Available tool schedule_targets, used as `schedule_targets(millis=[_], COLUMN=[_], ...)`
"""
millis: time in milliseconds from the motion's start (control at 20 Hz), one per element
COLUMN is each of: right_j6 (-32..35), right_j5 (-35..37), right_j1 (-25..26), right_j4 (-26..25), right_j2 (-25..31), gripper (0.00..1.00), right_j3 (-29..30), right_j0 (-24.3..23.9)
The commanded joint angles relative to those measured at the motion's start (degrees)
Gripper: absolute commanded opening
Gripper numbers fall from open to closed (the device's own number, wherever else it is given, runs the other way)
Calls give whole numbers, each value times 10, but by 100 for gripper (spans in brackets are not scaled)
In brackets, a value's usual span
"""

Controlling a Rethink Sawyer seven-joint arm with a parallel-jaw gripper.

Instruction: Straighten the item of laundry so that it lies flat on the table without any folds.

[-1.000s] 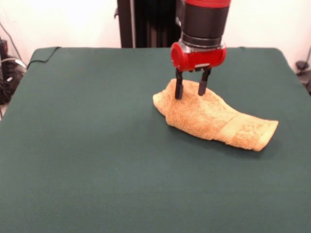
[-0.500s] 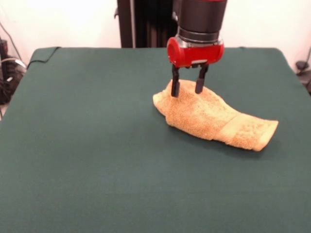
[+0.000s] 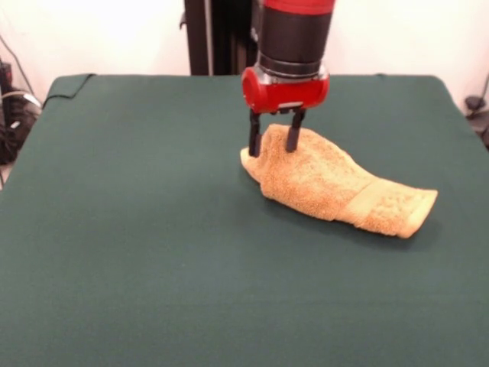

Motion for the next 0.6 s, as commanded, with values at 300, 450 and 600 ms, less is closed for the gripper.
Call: schedule_targets(millis=[300,450,600], right_j6=[10,18,29], right_j5=[-28,-25,-26], right_j1=[59,59,53], right_j4=[-51,-47,-43], right_j2=[28,29,22], gripper=[100,100,100], right_j3=[21,26,43], right_j0=[-27,-30,-29])
